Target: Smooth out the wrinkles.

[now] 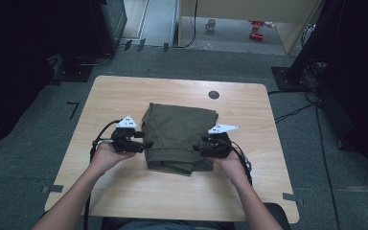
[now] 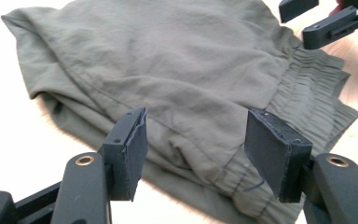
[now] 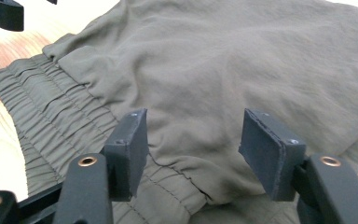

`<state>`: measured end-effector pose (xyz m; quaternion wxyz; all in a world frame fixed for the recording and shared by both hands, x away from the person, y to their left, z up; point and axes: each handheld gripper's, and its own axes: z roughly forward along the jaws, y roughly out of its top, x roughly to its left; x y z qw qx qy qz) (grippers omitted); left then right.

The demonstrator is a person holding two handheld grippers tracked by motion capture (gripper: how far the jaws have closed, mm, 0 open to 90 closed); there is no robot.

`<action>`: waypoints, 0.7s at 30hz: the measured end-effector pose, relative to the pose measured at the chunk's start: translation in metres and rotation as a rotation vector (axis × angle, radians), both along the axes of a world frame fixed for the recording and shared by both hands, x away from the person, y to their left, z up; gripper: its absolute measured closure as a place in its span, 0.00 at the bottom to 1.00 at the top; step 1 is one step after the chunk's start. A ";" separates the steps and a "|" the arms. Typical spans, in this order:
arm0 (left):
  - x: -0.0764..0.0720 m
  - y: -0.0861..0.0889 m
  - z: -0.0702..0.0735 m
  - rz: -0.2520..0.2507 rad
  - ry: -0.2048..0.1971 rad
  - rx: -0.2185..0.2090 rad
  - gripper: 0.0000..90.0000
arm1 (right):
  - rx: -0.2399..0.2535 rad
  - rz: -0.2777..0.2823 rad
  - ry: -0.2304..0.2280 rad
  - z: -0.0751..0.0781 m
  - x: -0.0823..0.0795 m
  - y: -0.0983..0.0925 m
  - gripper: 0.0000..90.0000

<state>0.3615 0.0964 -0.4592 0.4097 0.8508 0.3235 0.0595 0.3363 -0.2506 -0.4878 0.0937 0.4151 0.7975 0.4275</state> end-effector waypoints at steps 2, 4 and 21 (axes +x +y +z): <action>0.001 0.003 0.000 0.009 -0.005 0.002 0.43 | -0.002 -0.010 0.006 0.001 0.000 -0.002 0.43; 0.003 0.006 -0.001 0.019 -0.007 0.002 0.43 | 0.000 -0.016 -0.001 0.001 0.001 -0.004 0.43; 0.018 0.041 -0.009 0.108 -0.011 0.018 0.42 | 0.001 -0.112 -0.038 0.000 0.007 -0.034 0.38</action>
